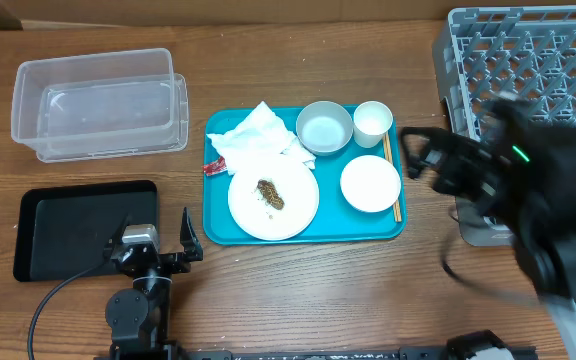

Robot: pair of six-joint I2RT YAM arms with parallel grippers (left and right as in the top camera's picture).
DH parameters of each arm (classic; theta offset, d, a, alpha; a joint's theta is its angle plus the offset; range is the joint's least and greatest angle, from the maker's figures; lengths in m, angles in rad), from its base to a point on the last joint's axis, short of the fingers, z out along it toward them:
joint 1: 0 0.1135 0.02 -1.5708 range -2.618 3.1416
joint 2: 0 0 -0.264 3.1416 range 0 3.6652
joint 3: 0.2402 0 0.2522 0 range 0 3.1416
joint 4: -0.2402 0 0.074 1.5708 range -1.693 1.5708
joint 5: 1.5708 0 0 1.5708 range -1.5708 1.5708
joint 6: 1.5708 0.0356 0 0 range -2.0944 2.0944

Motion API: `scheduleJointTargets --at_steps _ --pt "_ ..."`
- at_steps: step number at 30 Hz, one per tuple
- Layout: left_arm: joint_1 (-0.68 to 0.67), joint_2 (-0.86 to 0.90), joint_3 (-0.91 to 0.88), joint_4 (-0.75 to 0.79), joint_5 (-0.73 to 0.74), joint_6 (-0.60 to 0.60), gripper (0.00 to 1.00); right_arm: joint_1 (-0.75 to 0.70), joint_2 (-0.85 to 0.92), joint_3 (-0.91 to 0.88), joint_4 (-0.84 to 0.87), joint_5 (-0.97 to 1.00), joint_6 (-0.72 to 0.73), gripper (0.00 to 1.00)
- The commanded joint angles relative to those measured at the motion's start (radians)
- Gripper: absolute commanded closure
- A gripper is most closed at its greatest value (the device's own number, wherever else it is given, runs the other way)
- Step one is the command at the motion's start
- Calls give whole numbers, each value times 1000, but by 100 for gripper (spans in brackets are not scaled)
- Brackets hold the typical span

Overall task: Sort waste into correct bins and load items into the dishwasher
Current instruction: 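Grasp the small white bowl rim with the right gripper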

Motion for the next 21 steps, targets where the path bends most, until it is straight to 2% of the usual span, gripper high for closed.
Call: scheduleJointTargets --at_steps 1,4,14,21 --pt "-9 0 -4 -2 0 15 0 124 238 150 -156 248 -75 0" --pt "-9 0 -4 -2 0 15 0 166 402 194 -232 316 -68 0" --pt "-9 0 -3 -2 0 15 0 178 822 193 -138 192 -69 0" --pt "-9 0 -3 -2 0 15 0 186 943 193 -99 90 -84 0"
